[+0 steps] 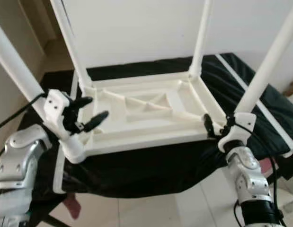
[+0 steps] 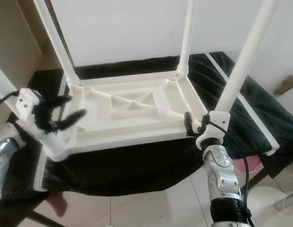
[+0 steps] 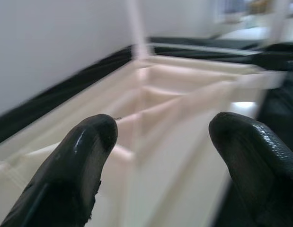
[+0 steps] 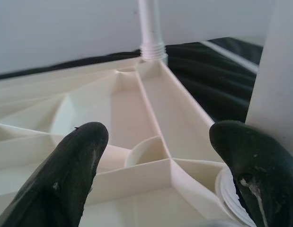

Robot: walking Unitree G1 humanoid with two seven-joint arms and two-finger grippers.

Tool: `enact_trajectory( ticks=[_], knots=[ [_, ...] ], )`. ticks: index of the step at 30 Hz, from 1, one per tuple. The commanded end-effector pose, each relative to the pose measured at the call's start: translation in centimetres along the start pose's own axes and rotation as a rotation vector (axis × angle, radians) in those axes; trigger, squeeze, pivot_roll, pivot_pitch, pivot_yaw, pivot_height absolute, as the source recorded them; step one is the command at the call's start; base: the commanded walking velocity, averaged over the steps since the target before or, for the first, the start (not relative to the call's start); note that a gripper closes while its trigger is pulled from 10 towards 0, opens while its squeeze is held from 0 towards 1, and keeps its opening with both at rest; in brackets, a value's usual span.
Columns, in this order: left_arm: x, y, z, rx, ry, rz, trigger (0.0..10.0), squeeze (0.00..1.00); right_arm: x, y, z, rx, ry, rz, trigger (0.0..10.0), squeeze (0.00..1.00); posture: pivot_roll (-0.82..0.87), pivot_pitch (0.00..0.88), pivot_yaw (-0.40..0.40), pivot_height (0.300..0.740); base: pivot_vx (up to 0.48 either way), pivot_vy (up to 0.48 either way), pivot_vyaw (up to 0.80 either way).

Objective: Building children table

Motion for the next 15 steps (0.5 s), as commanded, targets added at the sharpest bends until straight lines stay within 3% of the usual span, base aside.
enact_trajectory(
  ticks=[1,5,13,15],
  knots=[
    [-0.7,-0.3,-0.5,-0.018,-0.049,0.027,10.0,0.00,0.0,-0.7,-4.3,-0.171,0.010,0.002,10.0,0.00,0.01,0.000,0.055,0.740,0.000,0.000,0.00],
    [-1.1,-1.3,-3.9,-0.188,-0.161,0.053,10.0,0.00,0.4,0.0,-6.0,-0.184,-0.013,0.001,10.0,0.00,0.02,0.000,0.054,0.740,0.000,0.000,0.00],
    [-0.2,-3.4,-5.2,-0.282,-0.246,0.066,10.0,0.00,0.6,1.1,-6.0,-0.150,-0.012,0.005,10.0,0.00,0.03,0.000,0.052,0.740,0.000,0.000,0.00],
    [-0.9,-4.8,-5.5,-0.289,-0.269,0.144,10.0,0.00,0.3,1.4,-5.1,-0.115,-0.016,0.010,10.0,0.00,0.04,0.000,0.051,0.740,0.000,0.000,0.00]
  ],
)
Point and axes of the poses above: a point about 5 cm out from each wrist's last joint towards the gripper, its own y axis pointing out of the wrist towards the gripper, its own x axis along the axis of the wrist's last joint, z = x × y, the point moved 3 cm from there along y, pointing out of the wrist towards the gripper, and after that the axes turned 5 degrees about y, right-handed, at the moved point
